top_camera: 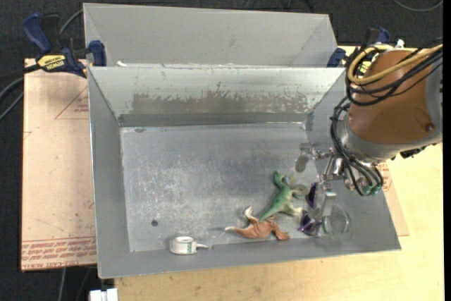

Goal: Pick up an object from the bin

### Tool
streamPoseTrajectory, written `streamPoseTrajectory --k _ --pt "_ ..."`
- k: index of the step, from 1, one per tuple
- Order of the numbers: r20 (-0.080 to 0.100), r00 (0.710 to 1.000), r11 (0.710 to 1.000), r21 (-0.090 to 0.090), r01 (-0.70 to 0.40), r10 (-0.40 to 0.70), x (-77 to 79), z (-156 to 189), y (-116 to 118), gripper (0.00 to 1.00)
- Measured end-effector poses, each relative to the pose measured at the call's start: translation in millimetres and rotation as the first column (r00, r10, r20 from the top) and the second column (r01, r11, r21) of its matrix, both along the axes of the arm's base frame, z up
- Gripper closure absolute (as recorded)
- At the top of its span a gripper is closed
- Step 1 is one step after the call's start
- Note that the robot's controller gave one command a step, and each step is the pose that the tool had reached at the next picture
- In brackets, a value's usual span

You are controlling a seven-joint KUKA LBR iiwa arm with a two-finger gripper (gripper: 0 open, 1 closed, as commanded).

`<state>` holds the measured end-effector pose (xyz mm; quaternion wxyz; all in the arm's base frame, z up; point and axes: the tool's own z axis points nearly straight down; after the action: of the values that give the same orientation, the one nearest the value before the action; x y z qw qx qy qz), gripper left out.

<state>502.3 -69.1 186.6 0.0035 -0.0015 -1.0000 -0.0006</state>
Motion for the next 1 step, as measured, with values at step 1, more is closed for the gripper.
streamPoseTrajectory --k 1 --pt "0.008 1.000 1.000 -0.001 -0.003 0.003 1.5 4.4 0.4 0.00"
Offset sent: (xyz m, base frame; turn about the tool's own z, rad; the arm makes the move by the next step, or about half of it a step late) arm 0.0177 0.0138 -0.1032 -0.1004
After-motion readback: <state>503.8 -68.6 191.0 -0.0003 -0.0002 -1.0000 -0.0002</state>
